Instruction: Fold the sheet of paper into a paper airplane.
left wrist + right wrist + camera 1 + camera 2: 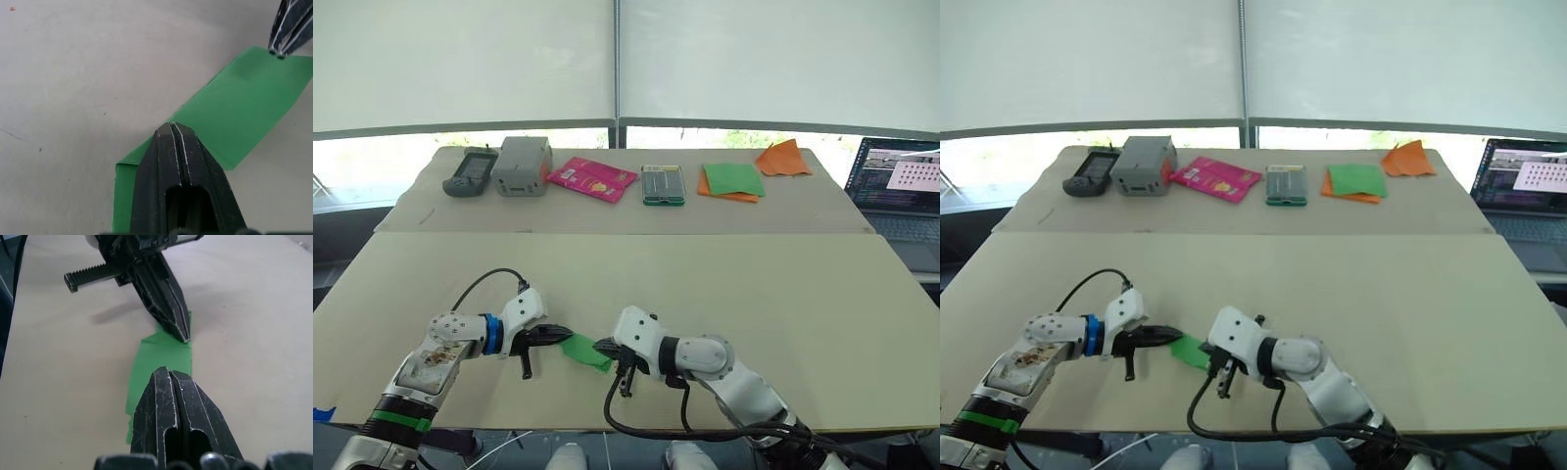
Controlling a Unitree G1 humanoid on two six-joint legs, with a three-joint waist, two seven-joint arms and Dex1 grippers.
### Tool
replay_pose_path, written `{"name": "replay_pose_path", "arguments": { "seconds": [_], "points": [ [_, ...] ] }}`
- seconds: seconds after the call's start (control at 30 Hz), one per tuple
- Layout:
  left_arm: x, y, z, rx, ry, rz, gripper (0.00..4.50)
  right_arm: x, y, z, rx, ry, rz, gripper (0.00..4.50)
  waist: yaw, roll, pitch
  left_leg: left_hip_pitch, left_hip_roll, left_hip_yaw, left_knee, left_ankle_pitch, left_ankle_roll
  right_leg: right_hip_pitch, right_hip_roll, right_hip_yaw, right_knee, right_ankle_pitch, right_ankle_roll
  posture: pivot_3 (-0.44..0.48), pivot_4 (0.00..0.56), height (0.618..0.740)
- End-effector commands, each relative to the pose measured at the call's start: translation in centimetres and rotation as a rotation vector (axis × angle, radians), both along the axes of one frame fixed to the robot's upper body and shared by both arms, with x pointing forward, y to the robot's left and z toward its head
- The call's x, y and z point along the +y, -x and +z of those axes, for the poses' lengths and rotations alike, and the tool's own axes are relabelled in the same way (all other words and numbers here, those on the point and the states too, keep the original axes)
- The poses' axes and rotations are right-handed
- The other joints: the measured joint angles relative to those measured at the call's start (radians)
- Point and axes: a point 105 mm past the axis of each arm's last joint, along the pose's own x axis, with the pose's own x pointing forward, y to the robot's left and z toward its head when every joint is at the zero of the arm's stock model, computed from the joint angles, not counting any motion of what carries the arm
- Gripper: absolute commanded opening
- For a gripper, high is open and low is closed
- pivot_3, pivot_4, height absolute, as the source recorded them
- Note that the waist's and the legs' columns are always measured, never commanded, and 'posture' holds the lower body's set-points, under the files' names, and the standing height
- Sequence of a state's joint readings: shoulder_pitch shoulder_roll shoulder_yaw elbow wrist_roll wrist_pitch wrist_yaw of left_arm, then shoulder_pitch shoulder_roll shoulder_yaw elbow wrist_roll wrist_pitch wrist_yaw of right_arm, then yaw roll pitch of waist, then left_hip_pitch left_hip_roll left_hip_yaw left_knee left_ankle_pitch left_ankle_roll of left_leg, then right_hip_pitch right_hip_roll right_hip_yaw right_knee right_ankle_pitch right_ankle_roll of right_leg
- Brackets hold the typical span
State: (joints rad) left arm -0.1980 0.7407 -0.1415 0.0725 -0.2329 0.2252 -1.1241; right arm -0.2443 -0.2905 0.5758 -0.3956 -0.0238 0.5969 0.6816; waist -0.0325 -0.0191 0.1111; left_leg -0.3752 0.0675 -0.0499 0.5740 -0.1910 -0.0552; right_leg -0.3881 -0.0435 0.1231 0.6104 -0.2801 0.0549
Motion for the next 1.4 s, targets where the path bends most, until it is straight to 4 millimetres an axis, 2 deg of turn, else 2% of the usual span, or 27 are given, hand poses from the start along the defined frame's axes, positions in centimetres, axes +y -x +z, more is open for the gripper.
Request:
{"name": "replay_pose_path", "arguments": {
  "seconds": [0.03,0.13,0.4,0.6,0.73,0.8,0.87,1.0,1.17,1.4],
  "points": [
    [0.9,0.7,-2.3,0.078,-0.063,0.043,0.0,0.0,0.2,-1.3,0.023,0.034,-0.008,0.05,0.0,0.0,0.0,0.0,0.0,0.0,0.0,0.0,0.0,0.0,0.0,0.0,0.0,0.0,0.0,0.0,0.15,0.74],
    [0.9,0.7,-2.3,0.077,-0.065,0.044,0.0,0.1,0.5,-2.1,0.051,0.049,0.002,0.05,-0.002,0.0,0.0,0.0,0.0,0.0,0.0,0.0,0.0,0.0,0.0,0.0,0.0,0.0,0.0,0.0,0.15,0.74],
    [0.8,0.9,-1.8,0.073,-0.053,0.028,0.0,-0.8,0.3,-5.8,0.198,0.159,-0.066,0.05,-0.01,0.001,-0.003,0.002,0.0,0.0,-0.001,0.0,-0.001,0.0,0.0,0.0,0.001,0.0,0.0,0.0,0.15,0.74],
    [0.5,0.2,0.7,0.092,0.046,0.029,0.0,-1.4,1.4,-7.3,0.27,0.225,-0.053,0.05,-0.012,-0.001,-0.005,0.003,0.0,0.0,-0.001,-0.001,-0.001,0.0,0.0,0.0,0.001,0.0,0.0,0.0,0.15,0.74],
    [-0.5,0.1,3.2,0.127,0.139,-0.043,0.0,-1.7,1.2,-7.9,0.283,0.253,-0.076,0.05,-0.014,-0.003,-0.004,0.003,0.0,-0.001,-0.001,-0.001,-0.001,0.0,0.0,0.0,0.001,0.0,0.0,0.0,0.15,0.74],
    [-1.1,0.2,3.6,0.143,0.138,-0.1,0.0,-1.7,1.0,-7.9,0.282,0.251,-0.083,0.05,-0.014,-0.004,-0.004,0.003,0.0,-0.001,-0.001,-0.001,-0.001,0.0,0.001,0.0,0.001,0.0,0.0,0.0,0.15,0.74],
    [-1.9,0.4,3.4,0.159,0.126,-0.157,0.0,-1.6,0.8,-7.8,0.278,0.25,-0.09,0.05,-0.014,-0.004,-0.005,0.003,0.0,-0.001,-0.001,-0.001,-0.001,0.0,0.001,0.0,0.001,0.0,0.0,0.0,0.15,0.74],
    [-2.9,-0.5,1.1,0.119,0.028,-0.219,0.0,-1.3,0.6,-7.6,0.272,0.237,-0.103,0.05,-0.016,-0.003,-0.005,0.003,0.0,-0.001,-0.001,-0.001,-0.001,0.0,0.001,0.0,0.001,0.0,0.0,0.0,0.15,0.74],
    [-5.1,-1.1,0.5,0.097,0.028,-0.286,0.0,-1.3,0.6,-7.5,0.275,0.235,-0.127,0.05,-0.021,-0.005,-0.006,0.003,0.0,-0.002,-0.001,0.0,0.001,0.0,0.002,0.0,0.002,0.0,0.0,0.0,0.15,0.74],
    [-5.2,-0.2,-0.6,0.109,-0.014,-0.359,0.0,-1.7,0.6,-7.4,0.289,0.238,-0.16,0.05,-0.023,-0.004,-0.007,0.003,0.0,-0.002,-0.001,0.001,0.002,0.0,0.002,0.0,0.002,0.0,0.0,0.0,0.15,0.74]
  ]
}}
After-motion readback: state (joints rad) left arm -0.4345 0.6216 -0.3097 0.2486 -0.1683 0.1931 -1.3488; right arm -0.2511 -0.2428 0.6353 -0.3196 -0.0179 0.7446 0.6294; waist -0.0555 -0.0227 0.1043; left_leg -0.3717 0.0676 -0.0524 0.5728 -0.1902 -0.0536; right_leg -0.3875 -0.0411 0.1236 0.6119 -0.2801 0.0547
